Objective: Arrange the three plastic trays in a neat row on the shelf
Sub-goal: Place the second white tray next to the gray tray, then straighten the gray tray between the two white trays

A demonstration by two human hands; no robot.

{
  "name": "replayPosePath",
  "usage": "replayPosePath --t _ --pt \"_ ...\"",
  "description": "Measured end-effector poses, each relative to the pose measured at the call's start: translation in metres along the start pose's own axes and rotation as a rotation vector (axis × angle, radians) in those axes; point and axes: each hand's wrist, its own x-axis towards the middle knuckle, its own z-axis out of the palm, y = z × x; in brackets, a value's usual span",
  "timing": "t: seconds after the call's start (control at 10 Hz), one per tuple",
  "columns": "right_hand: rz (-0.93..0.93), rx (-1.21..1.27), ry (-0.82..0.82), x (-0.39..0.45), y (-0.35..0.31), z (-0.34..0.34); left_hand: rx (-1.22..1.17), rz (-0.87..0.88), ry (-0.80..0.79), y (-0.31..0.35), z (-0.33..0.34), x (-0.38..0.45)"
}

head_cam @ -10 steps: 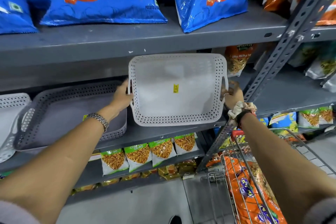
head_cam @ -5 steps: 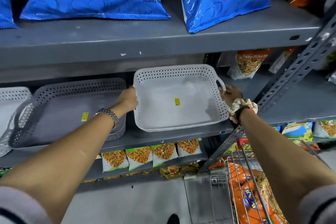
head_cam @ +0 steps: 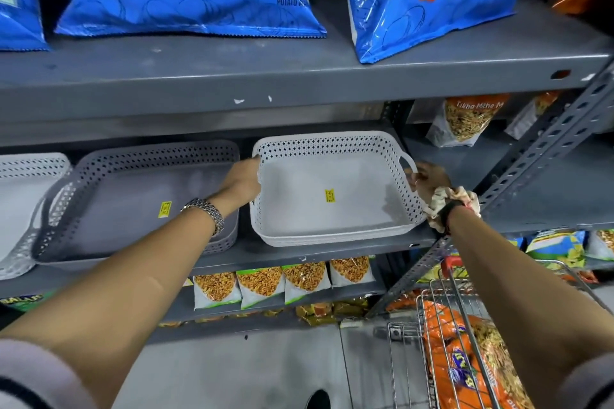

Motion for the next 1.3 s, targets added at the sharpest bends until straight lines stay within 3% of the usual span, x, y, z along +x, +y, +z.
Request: replayPosePath --t 0.2,0.5,0.7,0.8,1.1,1.3 --pt "-0.174 -0.123 0.182 -0.033 -0.031 0.007 -0.143 0.033 0.152 -0.018 -0.036 -0.014" --pt "-0.362 -0.158 0.138 -0.084 -0.104 0.071 -0.153 -0.176 0.272 -0.154 -0.094 -0.048" --pt "-0.279 -0.121 0.039 -0.114 -0.139 0.144 -0.101 -0.251 0.371 -0.251 -0.132 -0.068" --pt "-0.234 -0.13 0.004 -0.124 -0.152 0.172 -0.129 -0.296 0.369 -0.278 -0.142 -0.069" --pt "-0.051 -0.229 -0.078 -0.162 -0.176 0.254 -0.408 -0.41 0.01 -0.342 -0.141 -0.06" --pt "-0.036 -0.229 -0.064 -0.165 -0.184 0.27 -0.471 -0.323 -0.015 -0.34 -0.127 -0.056"
